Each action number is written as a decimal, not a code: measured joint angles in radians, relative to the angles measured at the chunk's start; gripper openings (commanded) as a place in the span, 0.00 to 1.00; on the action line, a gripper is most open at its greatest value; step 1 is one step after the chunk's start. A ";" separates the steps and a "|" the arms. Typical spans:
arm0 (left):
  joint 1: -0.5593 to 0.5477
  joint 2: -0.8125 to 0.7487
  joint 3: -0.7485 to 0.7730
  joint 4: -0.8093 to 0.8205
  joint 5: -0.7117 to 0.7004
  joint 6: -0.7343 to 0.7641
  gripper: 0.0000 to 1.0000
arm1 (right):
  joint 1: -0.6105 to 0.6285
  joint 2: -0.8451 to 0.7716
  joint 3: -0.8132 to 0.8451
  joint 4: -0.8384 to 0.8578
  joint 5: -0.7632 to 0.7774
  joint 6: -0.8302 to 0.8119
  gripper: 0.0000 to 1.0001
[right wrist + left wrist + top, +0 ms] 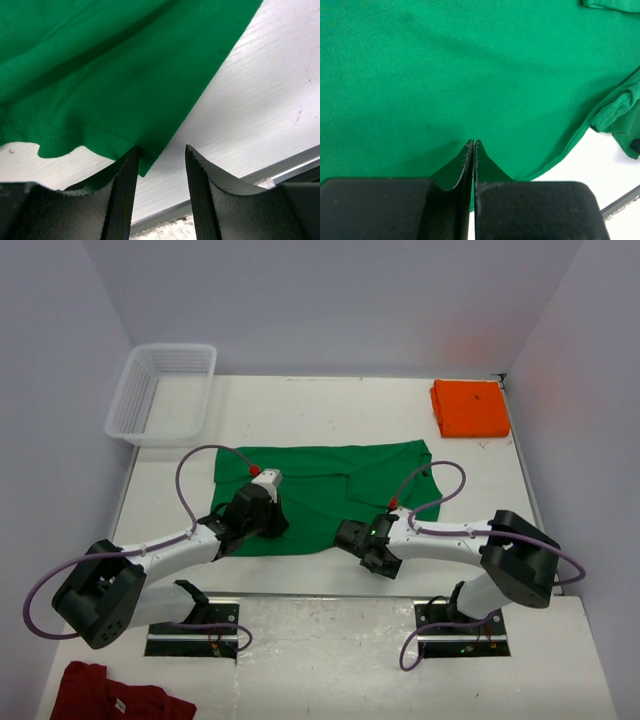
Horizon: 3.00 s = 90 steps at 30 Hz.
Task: Fold and stack the t-shirts
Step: Grap the side of the flattened tshirt closest away from the robot with both arms
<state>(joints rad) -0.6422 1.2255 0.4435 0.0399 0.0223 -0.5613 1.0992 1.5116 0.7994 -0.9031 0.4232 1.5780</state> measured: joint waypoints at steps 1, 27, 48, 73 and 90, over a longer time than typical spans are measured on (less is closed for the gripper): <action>0.000 0.000 0.000 0.000 0.000 0.000 0.00 | 0.000 0.002 0.002 0.002 0.000 -0.002 0.43; 0.000 -0.003 -0.016 0.003 -0.001 -0.001 0.00 | 0.000 0.039 0.039 0.038 -0.004 -0.001 0.00; 0.002 -0.052 0.087 -0.258 -0.238 -0.124 0.07 | -0.037 -0.090 0.112 -0.174 0.138 0.013 0.00; 0.243 -0.208 0.146 -0.866 -0.327 -0.502 0.33 | -0.097 -0.268 -0.042 0.190 0.106 -0.361 0.00; 0.322 -0.034 0.196 -1.012 -0.396 -0.524 0.30 | -0.108 -0.376 -0.092 0.231 0.086 -0.391 0.00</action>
<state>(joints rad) -0.3206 1.1915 0.6392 -0.9718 -0.3740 -1.0851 0.9916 1.1355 0.7074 -0.6720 0.5091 1.1873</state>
